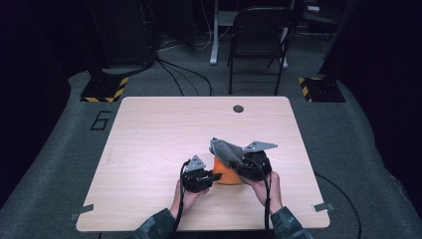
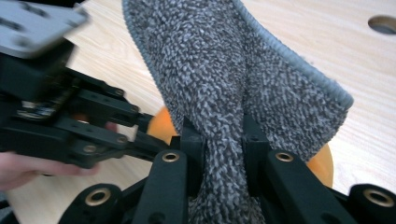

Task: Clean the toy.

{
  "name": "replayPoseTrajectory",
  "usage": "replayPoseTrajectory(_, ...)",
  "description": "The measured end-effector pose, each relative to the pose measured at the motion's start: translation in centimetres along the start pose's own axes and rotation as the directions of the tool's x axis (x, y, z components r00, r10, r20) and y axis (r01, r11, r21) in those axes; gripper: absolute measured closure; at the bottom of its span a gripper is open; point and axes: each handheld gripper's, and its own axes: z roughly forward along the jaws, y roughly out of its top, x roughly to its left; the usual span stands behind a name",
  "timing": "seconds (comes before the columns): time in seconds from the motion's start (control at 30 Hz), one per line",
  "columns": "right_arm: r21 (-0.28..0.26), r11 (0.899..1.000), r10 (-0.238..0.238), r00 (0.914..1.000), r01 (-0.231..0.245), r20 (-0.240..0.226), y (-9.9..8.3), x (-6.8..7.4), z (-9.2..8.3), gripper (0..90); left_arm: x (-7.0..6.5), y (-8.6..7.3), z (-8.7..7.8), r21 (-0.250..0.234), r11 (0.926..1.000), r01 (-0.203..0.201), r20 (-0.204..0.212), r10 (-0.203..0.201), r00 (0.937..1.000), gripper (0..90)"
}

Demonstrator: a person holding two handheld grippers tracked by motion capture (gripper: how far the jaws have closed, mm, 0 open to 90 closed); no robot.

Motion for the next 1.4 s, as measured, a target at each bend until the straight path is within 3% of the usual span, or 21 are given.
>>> replayPoseTrajectory(0.1, 0.006, 1.000, 0.016, 0.9998, -0.016, 0.006, -0.2, -0.6, 0.3, 76.7, 0.1, -0.1, 0.1, 0.006, 1.0000, -0.003, -0.004, 0.003, 1.0000, 76.8)
replayPoseTrajectory(0.2, 0.018, 1.000, -0.005, 0.9997, 0.004, 0.024, -0.6, -0.8, 0.3, 76.6, -0.1, 0.0, 0.1, 0.012, 0.9993, -0.036, -0.013, 0.036, 0.9993, 76.6)
replayPoseTrajectory(0.33, 0.027, 0.999, -0.022, 0.9980, 0.020, 0.059, -0.6, -1.1, 0.0, 76.5, -0.2, 0.0, 0.1, 0.014, 0.9989, -0.044, -0.014, 0.044, 0.9989, 76.6)
replayPoseTrajectory(0.43, 0.045, 0.999, -0.006, 0.9974, 0.003, 0.071, -1.3, -2.0, -0.2, 76.3, -0.5, -0.1, 0.2, 0.020, 0.9974, -0.069, -0.022, 0.070, 0.9973, 76.5)
replayPoseTrajectory(0.53, 0.053, 0.998, 0.009, 0.9956, -0.014, 0.094, -1.5, -3.1, -0.5, 76.3, -0.4, 0.0, 0.2, 0.018, 0.9978, -0.064, -0.017, 0.064, 0.9978, 76.5)
replayPoseTrajectory(0.67, 0.083, 0.993, 0.067, 0.9888, -0.078, 0.133, -2.7, -5.4, -0.4, 76.2, -0.6, 0.0, 0.2, 0.021, 0.9971, -0.073, -0.016, 0.074, 0.9972, 76.5)
replayPoseTrajectory(0.77, 0.128, 0.982, 0.115, 0.9776, -0.139, 0.176, -3.8, -7.1, 0.2, 76.2, -0.6, 0.0, 0.2, 0.021, 0.9964, -0.082, -0.020, 0.082, 0.9964, 76.4)
replayPoseTrajectory(0.83, 0.172, 0.969, 0.144, 0.9706, -0.178, 0.193, -4.9, -8.2, 1.0, 76.1, -0.6, -0.1, 0.1, 0.023, 0.9961, -0.085, -0.019, 0.085, 0.9962, 76.3)
replayPoseTrajectory(0.93, 0.224, 0.954, 0.156, 0.9673, -0.200, 0.199, -5.9, -9.1, 2.4, 76.0, -0.6, 0.0, 0.2, 0.018, 0.9963, -0.084, -0.018, 0.084, 0.9963, 76.3)
replayPoseTrajectory(0.97, 0.231, 0.953, 0.149, 0.9676, -0.196, 0.204, -6.0, -9.1, 2.6, 76.0, -0.5, 0.0, 0.1, 0.018, 0.9964, -0.083, -0.017, 0.084, 0.9964, 76.3)
replayPoseTrajectory(1.07, 0.215, 0.956, 0.153, 0.9652, -0.199, 0.212, -5.6, -9.2, 2.3, 76.0, -0.5, -0.1, 0.1, 0.017, 0.9964, -0.084, -0.017, 0.084, 0.9963, 76.3)
replayPoseTrajectory(1.17, 0.151, 0.966, 0.175, 0.9618, -0.209, 0.211, -4.7, -9.2, 0.6, 76.1, -0.6, 0.0, 0.1, 0.015, 0.9956, -0.093, -0.016, 0.093, 0.9955, 76.2)
replayPoseTrajectory(1.27, 0.058, 0.985, 0.151, 0.9740, -0.163, 0.168, -3.0, -8.3, -1.9, 76.1, -0.7, 0.0, 0.1, 0.017, 0.9946, -0.103, -0.018, 0.103, 0.9945, 76.1)
replayPoseTrajectory(1.4, -0.043, 0.993, 0.109, 0.9912, -0.106, 0.076, -0.4, -4.6, -3.8, 76.1, -0.6, 0.1, 0.1, 0.025, 0.9935, -0.111, -0.016, 0.111, 0.9937, 76.0)
